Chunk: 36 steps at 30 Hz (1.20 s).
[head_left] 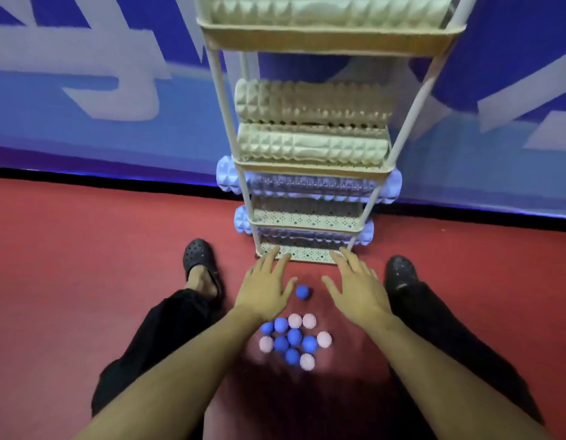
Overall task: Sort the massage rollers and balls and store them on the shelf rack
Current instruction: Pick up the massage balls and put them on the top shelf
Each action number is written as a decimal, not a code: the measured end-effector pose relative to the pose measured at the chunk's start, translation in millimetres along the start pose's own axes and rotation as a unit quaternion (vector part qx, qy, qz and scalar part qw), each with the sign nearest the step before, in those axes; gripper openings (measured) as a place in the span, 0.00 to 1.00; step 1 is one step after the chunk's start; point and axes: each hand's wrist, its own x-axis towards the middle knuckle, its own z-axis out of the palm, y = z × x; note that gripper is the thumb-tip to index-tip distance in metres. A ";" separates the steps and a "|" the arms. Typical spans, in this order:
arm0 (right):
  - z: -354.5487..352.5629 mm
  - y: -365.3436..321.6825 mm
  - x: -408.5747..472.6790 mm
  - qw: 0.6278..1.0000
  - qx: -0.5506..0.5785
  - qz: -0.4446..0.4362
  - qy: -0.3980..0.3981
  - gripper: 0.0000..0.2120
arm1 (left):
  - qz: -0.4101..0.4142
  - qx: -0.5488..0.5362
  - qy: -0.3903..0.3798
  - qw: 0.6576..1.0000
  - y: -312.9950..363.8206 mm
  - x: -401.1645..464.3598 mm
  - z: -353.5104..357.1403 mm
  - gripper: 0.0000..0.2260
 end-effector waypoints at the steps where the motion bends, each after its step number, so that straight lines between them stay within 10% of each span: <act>1: 21.0 7.7 -2.4 1.000 -0.002 0.015 -0.027 0.29 | -0.014 -0.004 -0.024 1.000 -7.5 -0.7 21.5 0.28; 12: 226.4 71.8 8.0 0.971 0.012 0.076 -0.227 0.29 | -0.116 -0.066 -0.208 0.969 -66.6 38.9 216.2 0.27; 20: 303.6 77.5 50.5 0.967 0.009 0.026 -0.253 0.29 | -0.017 -0.074 -0.233 0.970 -69.4 121.6 275.9 0.31; 36: 237.8 76.2 47.4 0.978 0.121 0.102 -0.136 0.22 | -0.092 -0.119 -0.147 0.977 -54.1 109.6 208.7 0.23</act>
